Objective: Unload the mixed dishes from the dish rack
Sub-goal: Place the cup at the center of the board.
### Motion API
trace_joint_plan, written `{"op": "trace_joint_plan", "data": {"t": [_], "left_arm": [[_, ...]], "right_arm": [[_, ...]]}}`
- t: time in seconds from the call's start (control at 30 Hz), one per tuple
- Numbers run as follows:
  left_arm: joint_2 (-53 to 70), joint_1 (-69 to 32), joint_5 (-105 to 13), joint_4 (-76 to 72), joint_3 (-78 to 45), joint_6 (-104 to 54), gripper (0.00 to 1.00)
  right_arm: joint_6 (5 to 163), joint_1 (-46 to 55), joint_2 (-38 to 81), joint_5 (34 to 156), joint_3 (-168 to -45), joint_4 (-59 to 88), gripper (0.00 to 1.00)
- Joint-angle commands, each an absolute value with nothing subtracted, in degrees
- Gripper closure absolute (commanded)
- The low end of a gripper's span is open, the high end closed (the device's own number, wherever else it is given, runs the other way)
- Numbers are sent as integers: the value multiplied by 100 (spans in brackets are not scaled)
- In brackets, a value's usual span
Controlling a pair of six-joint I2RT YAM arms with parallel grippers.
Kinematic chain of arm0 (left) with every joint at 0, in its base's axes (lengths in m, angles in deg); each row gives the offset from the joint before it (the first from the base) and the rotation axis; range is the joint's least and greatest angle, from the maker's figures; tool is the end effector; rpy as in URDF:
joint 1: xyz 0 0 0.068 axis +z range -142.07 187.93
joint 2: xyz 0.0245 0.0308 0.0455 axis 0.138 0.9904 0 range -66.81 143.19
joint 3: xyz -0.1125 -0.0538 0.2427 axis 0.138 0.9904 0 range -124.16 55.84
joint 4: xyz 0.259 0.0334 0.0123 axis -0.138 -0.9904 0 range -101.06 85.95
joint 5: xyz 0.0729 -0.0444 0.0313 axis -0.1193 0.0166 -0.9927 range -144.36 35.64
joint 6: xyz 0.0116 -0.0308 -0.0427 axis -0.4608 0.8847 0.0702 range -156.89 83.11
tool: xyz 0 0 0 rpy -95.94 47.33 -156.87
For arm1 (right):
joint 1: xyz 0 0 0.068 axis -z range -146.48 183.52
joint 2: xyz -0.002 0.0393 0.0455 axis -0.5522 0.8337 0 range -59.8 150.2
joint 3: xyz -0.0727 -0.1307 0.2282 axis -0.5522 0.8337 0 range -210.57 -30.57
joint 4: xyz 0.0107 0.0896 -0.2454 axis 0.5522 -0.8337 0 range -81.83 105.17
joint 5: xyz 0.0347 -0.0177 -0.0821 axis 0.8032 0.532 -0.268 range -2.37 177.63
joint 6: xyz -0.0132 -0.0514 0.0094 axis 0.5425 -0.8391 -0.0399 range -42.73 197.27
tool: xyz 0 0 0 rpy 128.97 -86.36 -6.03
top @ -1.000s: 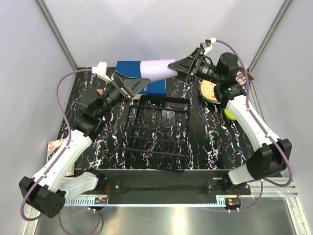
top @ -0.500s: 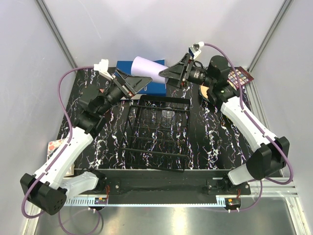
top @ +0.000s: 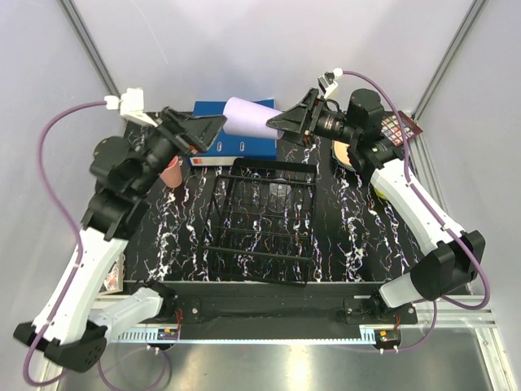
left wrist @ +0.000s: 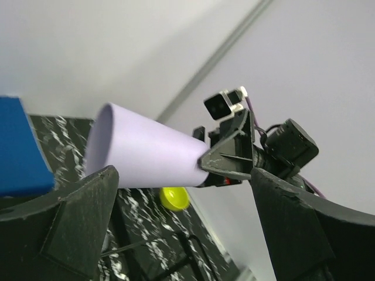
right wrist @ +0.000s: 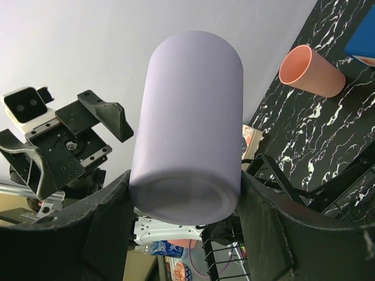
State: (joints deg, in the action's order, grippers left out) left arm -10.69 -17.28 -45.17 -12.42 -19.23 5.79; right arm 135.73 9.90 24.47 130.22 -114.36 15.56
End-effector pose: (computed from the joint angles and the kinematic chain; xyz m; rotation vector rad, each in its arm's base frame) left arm 0.1715 -0.0870 0.4891 -0.0826 1.4763 -1.0877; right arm 0.3013 0.1580 0.4340 -0.1242 1.8484 1.6393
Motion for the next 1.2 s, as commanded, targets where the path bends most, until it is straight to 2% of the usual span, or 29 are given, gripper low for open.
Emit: {"op": "trace_joint_plan", "data": {"t": [0.0, 0.6, 0.77, 0.83, 0.9, 0.93, 1.0, 1.03, 1.1, 1.17], "left_arm": [[-1179, -1659, -5085, -1715, -1984, 38, 1], [-898, -1641, -4434, -706, -1527, 617, 1], [-889, -1641, -3785, -214, -1369, 916, 5], [-907, -1641, -3426, 173, -1228, 1144, 21], [-880, -1641, -3213, 454, -1123, 1320, 42], [-872, -1641, -3064, 499, -1105, 1356, 55], [-889, -1641, -3001, 500, -1061, 1400, 67], [-915, -1641, -3019, 465, -1052, 1392, 82], [-986, -1641, -3089, 308, -1043, 1348, 100], [-1047, -1641, -3229, 106, -1061, 1252, 100]], "right_arm": [[13449, 997, 2265, 13139, -11758, 1640, 100], [13800, 566, 2449, 13763, -11680, 2238, 100], [13827, 557, 2537, 13799, -11679, 2273, 100], [13844, 548, 2607, 13808, -11679, 2299, 100], [13897, 548, 2677, 13799, -11671, 2343, 100], [13915, 557, 2686, 13799, -11662, 2396, 100], [13976, 548, 2721, 13799, -11636, 2457, 100], [13985, 557, 2722, 13799, -11627, 2493, 100], [14003, 557, 2748, 13799, -11635, 2502, 100], [13977, 557, 2739, 13729, -11636, 2467, 100]]}}
